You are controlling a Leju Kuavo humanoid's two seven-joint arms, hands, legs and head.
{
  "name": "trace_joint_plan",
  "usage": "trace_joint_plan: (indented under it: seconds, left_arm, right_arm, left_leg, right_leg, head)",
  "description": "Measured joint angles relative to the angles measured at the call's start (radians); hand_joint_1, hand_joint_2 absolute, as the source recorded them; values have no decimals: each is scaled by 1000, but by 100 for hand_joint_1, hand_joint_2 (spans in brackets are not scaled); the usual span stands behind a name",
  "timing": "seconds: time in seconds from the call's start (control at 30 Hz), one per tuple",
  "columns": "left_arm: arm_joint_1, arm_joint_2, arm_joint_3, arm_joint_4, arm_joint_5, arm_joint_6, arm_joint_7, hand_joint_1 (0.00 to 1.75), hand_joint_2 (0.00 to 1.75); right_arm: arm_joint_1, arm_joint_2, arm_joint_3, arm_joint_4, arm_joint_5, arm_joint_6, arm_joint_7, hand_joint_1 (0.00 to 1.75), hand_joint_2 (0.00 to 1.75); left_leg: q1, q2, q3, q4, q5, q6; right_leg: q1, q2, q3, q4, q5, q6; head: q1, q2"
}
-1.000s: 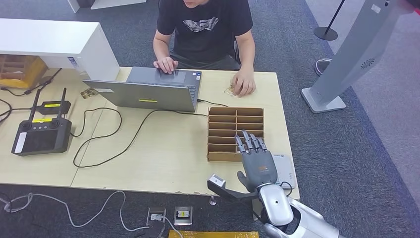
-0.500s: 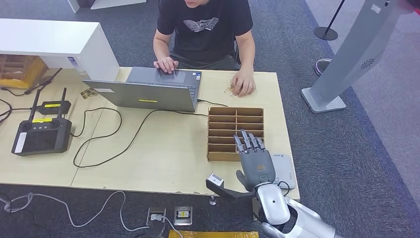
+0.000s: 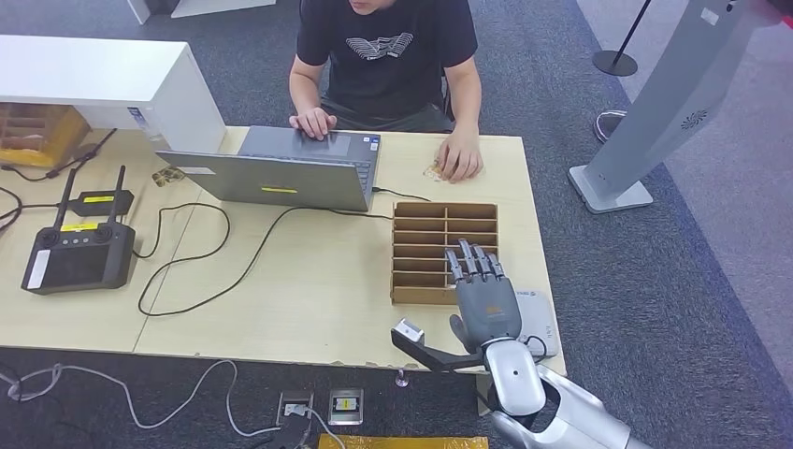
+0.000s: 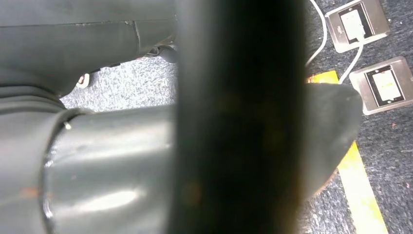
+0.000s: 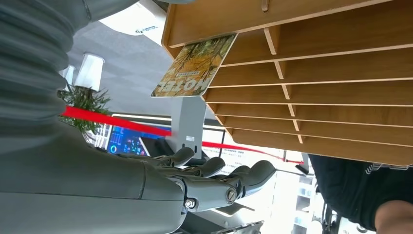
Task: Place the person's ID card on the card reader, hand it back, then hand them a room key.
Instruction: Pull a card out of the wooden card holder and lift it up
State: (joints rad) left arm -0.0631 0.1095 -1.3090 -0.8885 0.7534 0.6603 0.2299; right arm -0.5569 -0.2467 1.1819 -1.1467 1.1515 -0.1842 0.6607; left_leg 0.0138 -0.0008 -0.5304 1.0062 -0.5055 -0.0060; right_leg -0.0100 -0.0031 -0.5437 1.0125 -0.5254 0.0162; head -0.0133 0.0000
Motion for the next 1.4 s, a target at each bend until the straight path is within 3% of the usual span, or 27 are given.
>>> trace_joint_plan:
  seconds: [0.97,1.4]
  left_arm:
    - [-15,2,-15,0,-95,0,37,0,0]
    - [-10,26,-13,-40,-218,-6,140,0,0]
  right_arm:
    - [53,17,-120,29,105,95,0,0,175]
    - [76,17,-166,14,134,174,0,0,175]
  left_leg:
    - [0,0,0,0,0,0]
    - [0,0,0,0,0,0]
  right_leg:
    - [0,0,0,0,0,0]
    - [0,0,0,0,0,0]
  head:
    - [0,0]
    - [0,0]
